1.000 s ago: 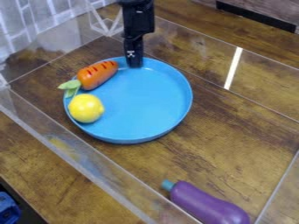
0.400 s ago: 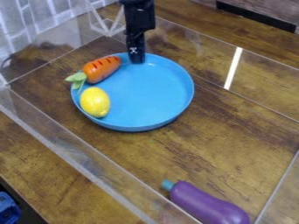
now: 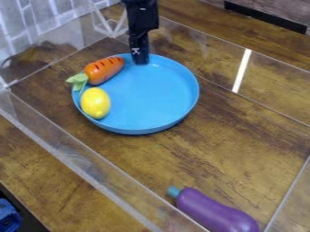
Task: Put the carrot on the blue tray
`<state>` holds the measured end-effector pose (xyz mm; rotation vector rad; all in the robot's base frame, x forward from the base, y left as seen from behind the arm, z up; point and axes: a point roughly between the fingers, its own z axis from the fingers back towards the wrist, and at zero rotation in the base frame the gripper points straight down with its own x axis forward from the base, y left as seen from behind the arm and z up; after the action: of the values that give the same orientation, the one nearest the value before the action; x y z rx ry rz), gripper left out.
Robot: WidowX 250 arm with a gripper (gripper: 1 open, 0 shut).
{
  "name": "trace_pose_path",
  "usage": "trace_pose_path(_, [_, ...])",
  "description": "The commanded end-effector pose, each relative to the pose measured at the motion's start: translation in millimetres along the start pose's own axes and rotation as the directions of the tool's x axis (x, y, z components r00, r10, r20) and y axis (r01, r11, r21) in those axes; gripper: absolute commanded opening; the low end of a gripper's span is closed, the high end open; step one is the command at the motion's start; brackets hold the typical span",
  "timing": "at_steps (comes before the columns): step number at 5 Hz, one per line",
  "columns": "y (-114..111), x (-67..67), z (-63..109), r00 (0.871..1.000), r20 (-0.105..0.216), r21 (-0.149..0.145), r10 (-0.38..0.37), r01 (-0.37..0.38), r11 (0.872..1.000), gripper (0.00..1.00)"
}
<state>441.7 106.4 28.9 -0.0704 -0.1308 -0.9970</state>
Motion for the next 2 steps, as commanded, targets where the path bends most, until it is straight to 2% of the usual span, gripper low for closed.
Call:
trace_pose_path(1, [15.8,-17.2,32.3,1.0,0.009,0.043,0.001,-0.001,0.999,0.0])
trace_pose_path(2, [26.2,-26.2,46.5,1.0,0.01,0.046,0.022,-0.022,0.999,0.0])
